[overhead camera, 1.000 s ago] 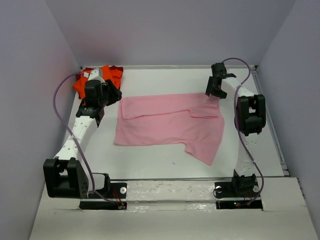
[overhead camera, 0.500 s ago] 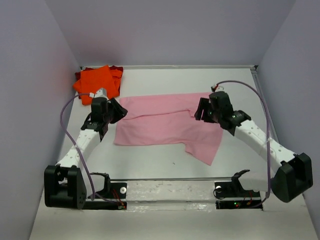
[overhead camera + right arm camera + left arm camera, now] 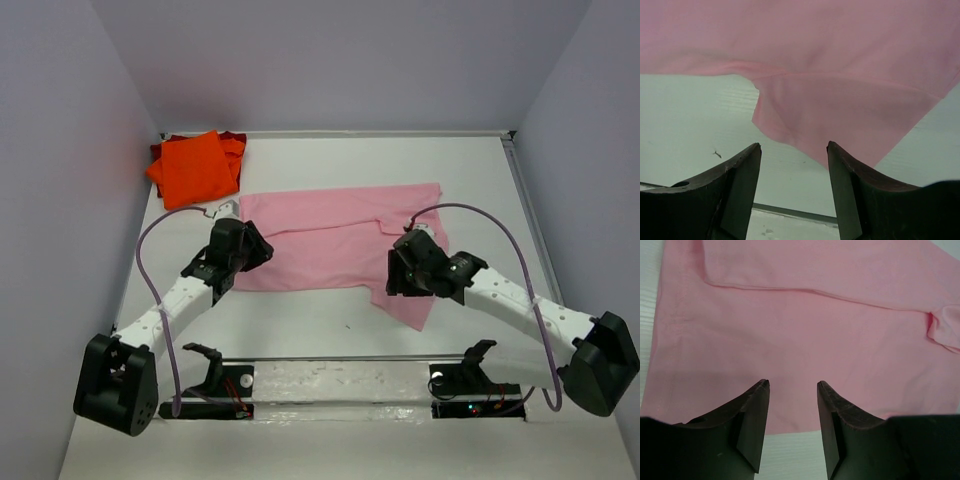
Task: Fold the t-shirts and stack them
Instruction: Fold the tshirt
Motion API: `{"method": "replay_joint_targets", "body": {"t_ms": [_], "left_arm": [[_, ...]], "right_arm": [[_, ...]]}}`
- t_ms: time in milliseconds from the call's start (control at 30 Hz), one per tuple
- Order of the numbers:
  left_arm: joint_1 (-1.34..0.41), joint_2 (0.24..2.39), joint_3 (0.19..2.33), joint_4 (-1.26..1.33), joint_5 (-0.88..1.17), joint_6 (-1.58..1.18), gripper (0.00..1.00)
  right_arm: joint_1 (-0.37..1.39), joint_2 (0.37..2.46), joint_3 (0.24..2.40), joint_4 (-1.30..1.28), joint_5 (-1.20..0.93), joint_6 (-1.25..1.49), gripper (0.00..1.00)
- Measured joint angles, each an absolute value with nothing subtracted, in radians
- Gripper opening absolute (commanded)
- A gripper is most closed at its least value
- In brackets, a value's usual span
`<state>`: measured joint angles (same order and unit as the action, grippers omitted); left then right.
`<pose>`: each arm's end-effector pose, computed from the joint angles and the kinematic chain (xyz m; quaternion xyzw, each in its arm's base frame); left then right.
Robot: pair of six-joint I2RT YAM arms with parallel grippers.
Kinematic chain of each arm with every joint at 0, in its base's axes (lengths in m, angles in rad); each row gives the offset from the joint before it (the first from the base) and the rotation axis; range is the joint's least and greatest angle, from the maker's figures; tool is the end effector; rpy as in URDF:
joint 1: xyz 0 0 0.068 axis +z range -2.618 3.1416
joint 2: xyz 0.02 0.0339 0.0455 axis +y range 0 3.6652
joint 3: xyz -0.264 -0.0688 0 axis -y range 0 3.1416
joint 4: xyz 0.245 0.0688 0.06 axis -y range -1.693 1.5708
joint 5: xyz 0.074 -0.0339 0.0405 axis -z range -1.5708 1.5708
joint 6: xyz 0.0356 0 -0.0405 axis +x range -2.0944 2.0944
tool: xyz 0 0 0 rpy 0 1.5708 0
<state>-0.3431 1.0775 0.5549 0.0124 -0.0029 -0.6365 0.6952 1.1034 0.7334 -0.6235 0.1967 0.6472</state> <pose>0.2193 -0.0782 0.2222 -0.1268 0.8533 -0.2368 0.4469 0.1662 0.1296 0.2253 0.0050 0.9544 0.1025 0.2804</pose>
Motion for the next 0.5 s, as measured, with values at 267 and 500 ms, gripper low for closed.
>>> {"method": "replay_joint_targets", "body": {"t_ms": [267, 500], "left_arm": [[-0.347, 1.066, 0.530, 0.010, -0.038, -0.638, 0.52], [-0.348, 1.016, 0.516, 0.011, -0.062, -0.638, 0.52]], "right_arm": [[0.938, 1.059, 0.743, -0.721, 0.253, 0.825, 0.61], [1.023, 0.974, 0.579, -0.840, 0.342, 1.160, 0.61]]}}
